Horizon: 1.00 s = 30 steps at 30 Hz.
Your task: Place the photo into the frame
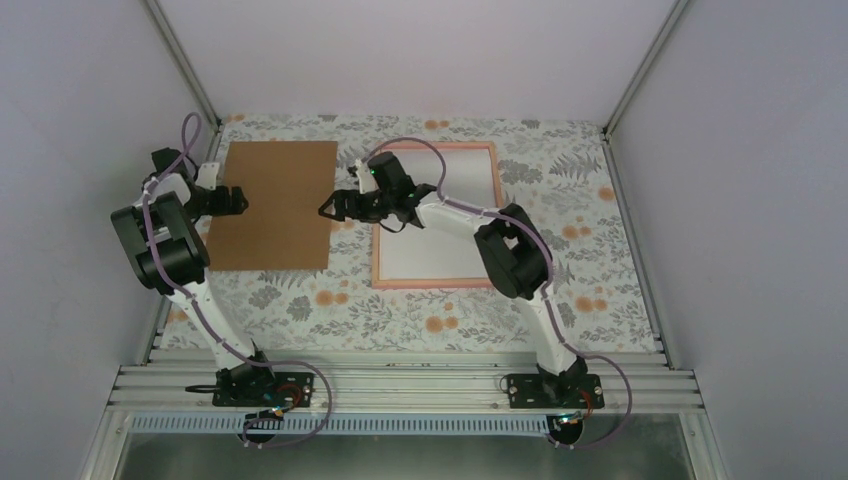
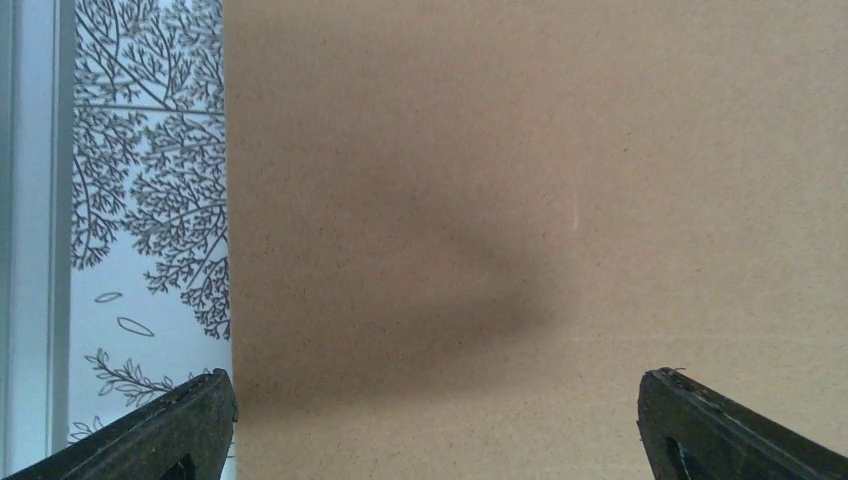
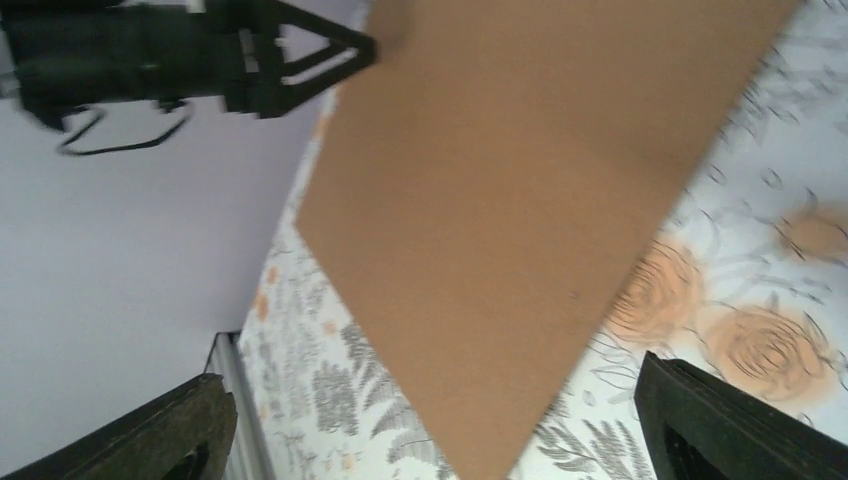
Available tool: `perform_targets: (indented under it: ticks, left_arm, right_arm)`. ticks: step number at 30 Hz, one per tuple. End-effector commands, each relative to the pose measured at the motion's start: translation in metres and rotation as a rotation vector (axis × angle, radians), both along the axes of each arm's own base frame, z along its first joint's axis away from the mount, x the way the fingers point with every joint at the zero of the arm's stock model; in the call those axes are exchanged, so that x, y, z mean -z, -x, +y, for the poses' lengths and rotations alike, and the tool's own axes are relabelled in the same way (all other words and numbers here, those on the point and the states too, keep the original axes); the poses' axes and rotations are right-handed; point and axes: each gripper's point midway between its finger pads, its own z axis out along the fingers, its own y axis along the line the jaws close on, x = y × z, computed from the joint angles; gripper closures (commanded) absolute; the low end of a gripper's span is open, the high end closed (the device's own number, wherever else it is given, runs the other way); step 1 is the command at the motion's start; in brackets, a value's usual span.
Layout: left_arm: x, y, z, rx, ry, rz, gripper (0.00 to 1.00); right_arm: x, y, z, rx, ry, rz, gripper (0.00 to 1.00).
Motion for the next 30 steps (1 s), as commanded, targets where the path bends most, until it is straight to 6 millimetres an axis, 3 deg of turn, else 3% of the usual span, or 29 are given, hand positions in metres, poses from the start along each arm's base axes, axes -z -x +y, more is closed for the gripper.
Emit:
perform_targets:
  ticks: [1,7,10,19,25,30]
  left_arm:
    - [0.014,0.004,0.005,-0.025,-0.011,0.013,0.00]
    - [0.031,0.020,-0.007,-0.013,0.013,0.049,0.00]
    - [0.036,0.032,-0.025,0.038,0.041,0.063,0.02]
    - [0.030,0.069,-0.079,0.136,0.152,0.048,0.10]
    - [0.011,0.067,-0.065,0.031,0.135,-0.004,0.08]
    - [0.016,0.066,-0.044,-0.083,0.141,0.025,0.07]
  right_arm:
    - [0.024,-0.007,0.005,0.111,0.073,0.074,0.02]
    - [0.064,0.010,0.011,0.152,0.151,0.165,0.05]
    - [0.079,0.014,0.010,0.179,0.193,0.190,0.05]
    - [0.099,0.014,-0.013,0.268,0.287,0.239,0.07]
    - [0.108,0.015,-0.021,0.320,0.330,0.279,0.07]
    - [0.119,0.018,-0.020,0.325,0.355,0.291,0.08]
